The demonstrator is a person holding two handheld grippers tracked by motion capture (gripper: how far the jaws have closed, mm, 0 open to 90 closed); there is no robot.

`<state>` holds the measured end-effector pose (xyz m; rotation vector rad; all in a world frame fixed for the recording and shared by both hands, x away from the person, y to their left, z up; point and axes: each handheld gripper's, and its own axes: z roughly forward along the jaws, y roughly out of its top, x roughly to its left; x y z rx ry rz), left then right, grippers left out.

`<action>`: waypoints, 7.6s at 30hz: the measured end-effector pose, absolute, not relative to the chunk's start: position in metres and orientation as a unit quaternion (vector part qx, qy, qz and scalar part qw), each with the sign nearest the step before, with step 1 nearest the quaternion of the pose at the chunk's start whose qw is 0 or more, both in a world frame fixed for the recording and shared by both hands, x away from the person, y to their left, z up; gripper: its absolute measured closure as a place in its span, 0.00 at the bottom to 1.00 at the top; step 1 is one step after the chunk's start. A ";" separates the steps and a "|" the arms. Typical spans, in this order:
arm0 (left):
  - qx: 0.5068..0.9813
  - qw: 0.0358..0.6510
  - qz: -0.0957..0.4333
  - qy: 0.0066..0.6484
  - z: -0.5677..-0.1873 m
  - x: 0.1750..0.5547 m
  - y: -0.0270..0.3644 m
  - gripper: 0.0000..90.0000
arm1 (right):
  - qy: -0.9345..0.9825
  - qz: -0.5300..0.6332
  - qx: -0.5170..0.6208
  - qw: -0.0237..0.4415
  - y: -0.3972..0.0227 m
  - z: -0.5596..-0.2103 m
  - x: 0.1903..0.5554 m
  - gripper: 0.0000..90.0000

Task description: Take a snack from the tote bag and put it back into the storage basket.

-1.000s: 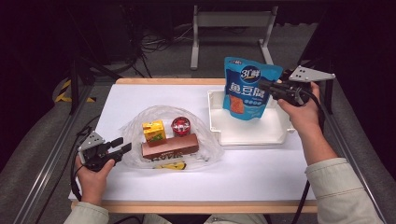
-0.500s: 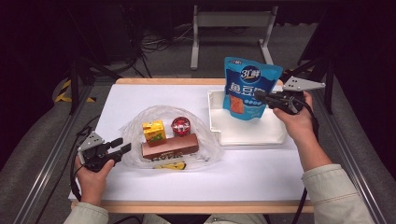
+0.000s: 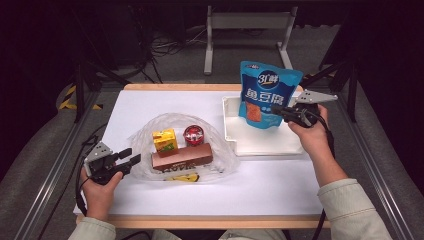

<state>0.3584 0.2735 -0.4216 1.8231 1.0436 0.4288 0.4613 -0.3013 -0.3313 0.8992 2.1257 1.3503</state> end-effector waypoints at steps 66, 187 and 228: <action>0.747 0.479 0.173 0.427 -0.422 0.360 0.274 0.58 | 0.733 0.432 0.465 0.244 -0.310 -0.377 0.489 0.95; 0.736 0.478 0.188 0.440 -0.424 0.329 0.297 0.57 | 0.846 0.507 0.153 0.059 -0.019 -0.346 0.476 0.30; 0.738 0.476 0.183 0.442 -0.425 0.331 0.299 0.56 | 0.889 0.435 0.143 0.023 0.014 -0.397 0.487 0.25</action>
